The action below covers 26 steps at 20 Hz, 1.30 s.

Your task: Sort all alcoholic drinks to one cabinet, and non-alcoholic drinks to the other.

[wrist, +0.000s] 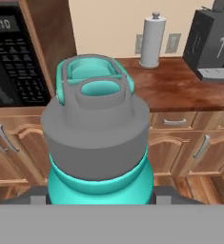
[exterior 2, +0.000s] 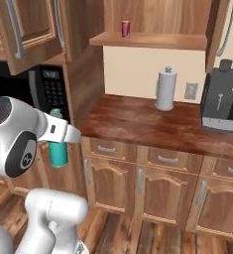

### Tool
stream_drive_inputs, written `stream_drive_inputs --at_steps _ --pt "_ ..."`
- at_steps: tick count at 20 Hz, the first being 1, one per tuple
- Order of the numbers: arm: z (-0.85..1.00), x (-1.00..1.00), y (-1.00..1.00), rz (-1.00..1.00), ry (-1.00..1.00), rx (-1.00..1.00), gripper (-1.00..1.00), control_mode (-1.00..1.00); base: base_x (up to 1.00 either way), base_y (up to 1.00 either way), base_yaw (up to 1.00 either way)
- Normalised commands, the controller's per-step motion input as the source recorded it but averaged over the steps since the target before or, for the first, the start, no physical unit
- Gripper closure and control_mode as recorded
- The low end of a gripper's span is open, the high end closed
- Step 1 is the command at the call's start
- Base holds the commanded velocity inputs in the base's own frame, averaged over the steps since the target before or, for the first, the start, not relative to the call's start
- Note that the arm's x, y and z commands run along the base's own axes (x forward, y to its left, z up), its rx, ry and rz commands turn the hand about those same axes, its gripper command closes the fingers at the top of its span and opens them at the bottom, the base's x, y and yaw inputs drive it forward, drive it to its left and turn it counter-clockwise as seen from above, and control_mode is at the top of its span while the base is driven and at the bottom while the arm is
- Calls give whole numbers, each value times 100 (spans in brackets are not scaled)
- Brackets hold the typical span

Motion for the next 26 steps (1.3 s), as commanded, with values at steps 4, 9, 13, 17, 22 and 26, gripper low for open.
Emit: stream_drive_inputs --at_steps 4,9,13,17,22,26 --pt "0 0 0 0 0 0 100 100 71 -51 0" --pt "0 0 0 0 0 0 100 100 68 -48 0" --pt "0 0 0 0 0 0 100 100 56 -50 0" --pt "0 0 0 0 0 0 100 100 60 -43 0" --pt "0 0 0 0 0 0 100 100 64 -33 0" --pt "0 0 0 0 0 0 100 100 60 -29 0"
